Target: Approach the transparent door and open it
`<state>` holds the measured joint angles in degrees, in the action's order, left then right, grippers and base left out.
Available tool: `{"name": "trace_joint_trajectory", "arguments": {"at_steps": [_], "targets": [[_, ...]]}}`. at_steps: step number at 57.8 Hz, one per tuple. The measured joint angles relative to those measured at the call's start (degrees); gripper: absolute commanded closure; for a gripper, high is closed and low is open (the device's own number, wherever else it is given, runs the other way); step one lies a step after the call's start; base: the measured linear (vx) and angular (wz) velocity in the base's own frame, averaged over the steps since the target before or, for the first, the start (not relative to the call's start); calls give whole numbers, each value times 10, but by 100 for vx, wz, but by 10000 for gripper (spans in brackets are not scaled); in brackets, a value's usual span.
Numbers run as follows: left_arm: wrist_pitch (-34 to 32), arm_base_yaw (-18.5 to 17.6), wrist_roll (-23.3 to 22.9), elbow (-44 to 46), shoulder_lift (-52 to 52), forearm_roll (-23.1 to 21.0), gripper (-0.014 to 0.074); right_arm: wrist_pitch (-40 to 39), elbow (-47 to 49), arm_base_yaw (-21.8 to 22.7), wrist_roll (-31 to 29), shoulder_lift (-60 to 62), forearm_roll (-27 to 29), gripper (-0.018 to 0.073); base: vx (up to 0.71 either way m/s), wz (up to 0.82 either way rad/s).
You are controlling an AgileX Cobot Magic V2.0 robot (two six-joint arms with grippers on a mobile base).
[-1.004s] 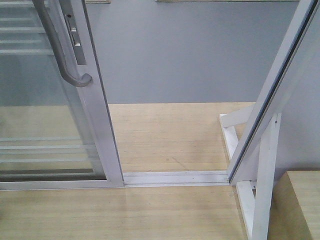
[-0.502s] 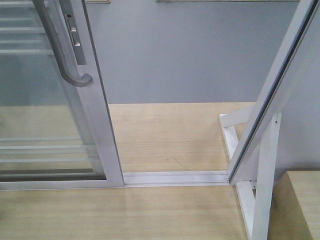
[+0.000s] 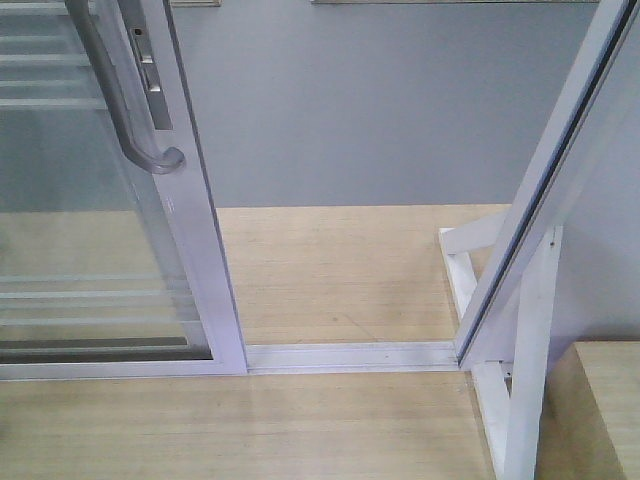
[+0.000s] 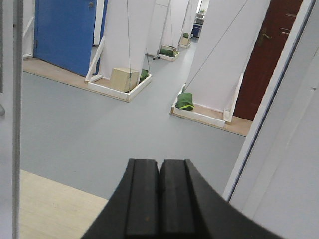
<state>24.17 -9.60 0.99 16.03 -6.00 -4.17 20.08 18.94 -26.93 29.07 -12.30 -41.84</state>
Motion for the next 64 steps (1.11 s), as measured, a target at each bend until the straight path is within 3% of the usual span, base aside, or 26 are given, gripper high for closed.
{"name": "trace_joint_trajectory", "arguments": {"at_steps": [10, 25, 53, 64], "targets": [[-20, 0, 7, -22, 30, 20, 596, 2, 0, 0, 0, 0, 0, 561, 0, 0], [-98, 0, 11, -172, 66, 23, 596, 6, 1, 0, 0, 0, 1, 561, 0, 0], [-93, 0, 21, -177, 66, 19, 596, 6, 1, 0, 0, 0, 2, 561, 0, 0], [-91, 20, 21, -178, 66, 19, 596, 6, 1, 0, 0, 0, 2, 561, 0, 0]]}}
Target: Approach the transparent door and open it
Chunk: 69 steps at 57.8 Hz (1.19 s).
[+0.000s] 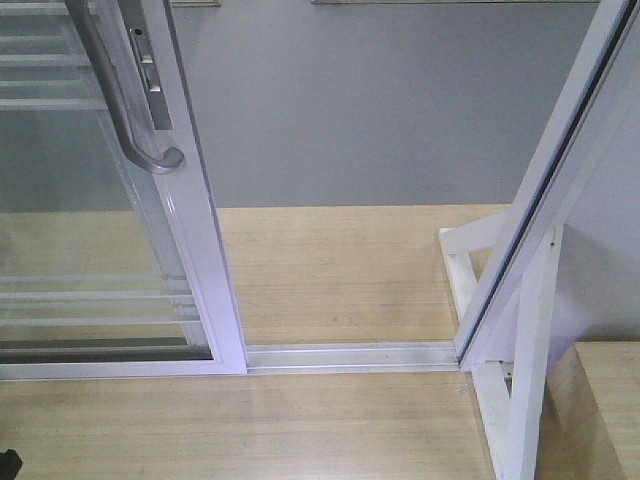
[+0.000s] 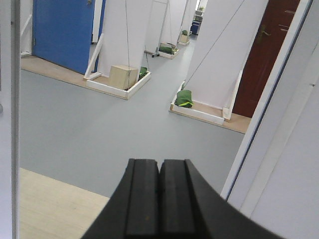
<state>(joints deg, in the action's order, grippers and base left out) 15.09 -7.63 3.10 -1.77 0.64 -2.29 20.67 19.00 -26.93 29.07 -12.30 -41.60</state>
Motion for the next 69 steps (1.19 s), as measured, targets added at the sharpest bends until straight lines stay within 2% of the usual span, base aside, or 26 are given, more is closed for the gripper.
{"name": "trace_joint_trajectory", "arguments": {"at_steps": [11, 40, 46, 52, 58, 63, 65, 69], "targets": [[2, 23, 0, 0, 0, 0, 596, 0, 0, 0, 0, 0, 0, 561, 0, 0], [2, 23, 0, 0, 0, -1, 596, 0, 0, 0, 0, 0, 1, 561, 0, 0], [2, 23, 0, 0, 0, -1, 596, 1, 0, 0, -10, 0, 24, 561, 0, 0], [2, 23, 0, 0, 0, -1, 596, 15, 0, 0, -90, 0, 93, 561, 0, 0], [2, 23, 0, 0, 0, -1, 596, 27, -1, 0, -221, 0, 233, 561, 0, 0], [2, 23, 0, 0, 0, -1, 596, 6, -18, 0, -339, 0, 338, 561, 0, 0], [2, 23, 0, 0, 0, -1, 596, -14, -32, 1, -369, 0, 368, 561, 0, 0], [2, 23, 0, 0, 0, -1, 595, -71, -70, 6, -386, 2, 403, 561, 0, 0]]}}
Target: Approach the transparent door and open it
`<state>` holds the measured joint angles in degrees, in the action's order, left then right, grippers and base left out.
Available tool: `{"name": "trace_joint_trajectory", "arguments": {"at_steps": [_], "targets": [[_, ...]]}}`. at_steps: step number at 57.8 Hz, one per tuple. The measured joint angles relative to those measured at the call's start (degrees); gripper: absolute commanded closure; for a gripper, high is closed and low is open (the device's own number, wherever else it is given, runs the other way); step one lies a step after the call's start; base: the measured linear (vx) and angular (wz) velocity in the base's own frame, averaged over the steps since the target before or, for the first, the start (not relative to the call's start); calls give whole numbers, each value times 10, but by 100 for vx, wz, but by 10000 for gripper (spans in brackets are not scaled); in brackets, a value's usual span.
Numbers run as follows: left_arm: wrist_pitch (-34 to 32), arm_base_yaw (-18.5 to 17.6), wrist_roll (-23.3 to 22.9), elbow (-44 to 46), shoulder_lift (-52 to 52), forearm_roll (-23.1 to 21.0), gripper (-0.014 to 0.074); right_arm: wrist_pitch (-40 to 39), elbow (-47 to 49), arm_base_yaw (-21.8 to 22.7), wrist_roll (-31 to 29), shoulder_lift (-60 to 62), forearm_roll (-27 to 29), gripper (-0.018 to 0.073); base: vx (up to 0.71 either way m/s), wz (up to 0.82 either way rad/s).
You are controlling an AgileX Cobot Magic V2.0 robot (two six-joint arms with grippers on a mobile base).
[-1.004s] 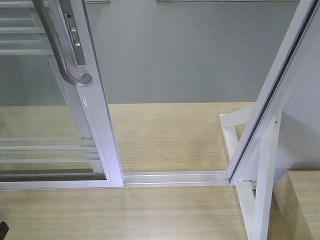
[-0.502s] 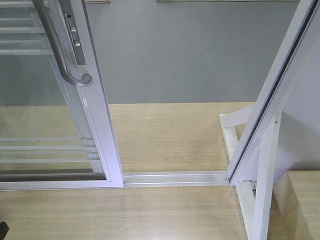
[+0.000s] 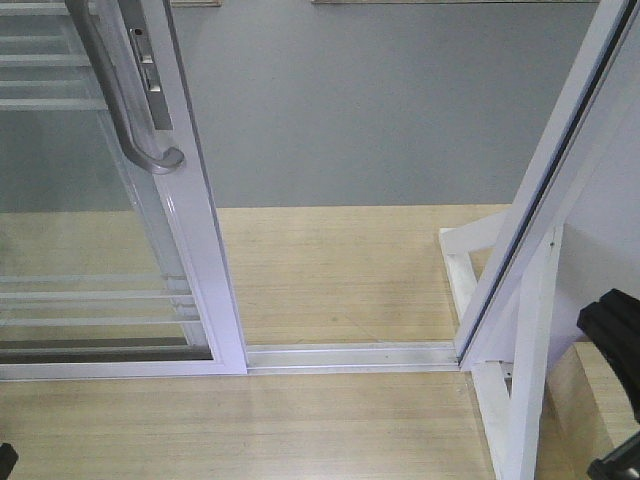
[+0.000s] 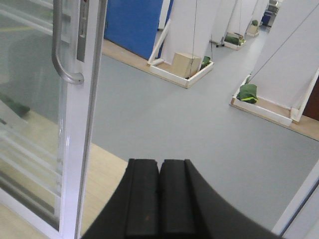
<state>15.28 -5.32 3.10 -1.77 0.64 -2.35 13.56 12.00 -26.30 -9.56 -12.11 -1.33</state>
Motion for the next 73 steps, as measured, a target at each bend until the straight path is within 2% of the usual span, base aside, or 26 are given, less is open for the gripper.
{"name": "trace_joint_trajectory", "arguments": {"at_steps": [5, 10, 15, 26, 34, 50, 73], "targets": [[0, 0, 0, 0, 0, 0, 594, -67, -50, 22, 22, 9, 10, 561, 0, 0], [0, 0, 0, 0, 0, 0, 594, -110, -100, 63, 64, 23, 13, 561, 0, 0], [0, 0, 0, 0, 0, 0, 594, -114, -130, 109, 96, 41, 13, 561, 0, 0], [0, 0, 0, 0, 0, 0, 594, -105, -138, 203, 113, 92, 13, 561, 0, 0], [0, 0, 0, 0, 0, 0, 594, -85, -138, 246, 115, 117, 13, 561, 0, 0], [0, 0, 0, 0, 0, 0, 594, -39, -138, 256, 118, 127, 18, 561, 0, 0], [0, 0, 0, 0, 0, 0, 594, -32, -138, 256, 119, 127, 19, 561, 0, 0]]}}
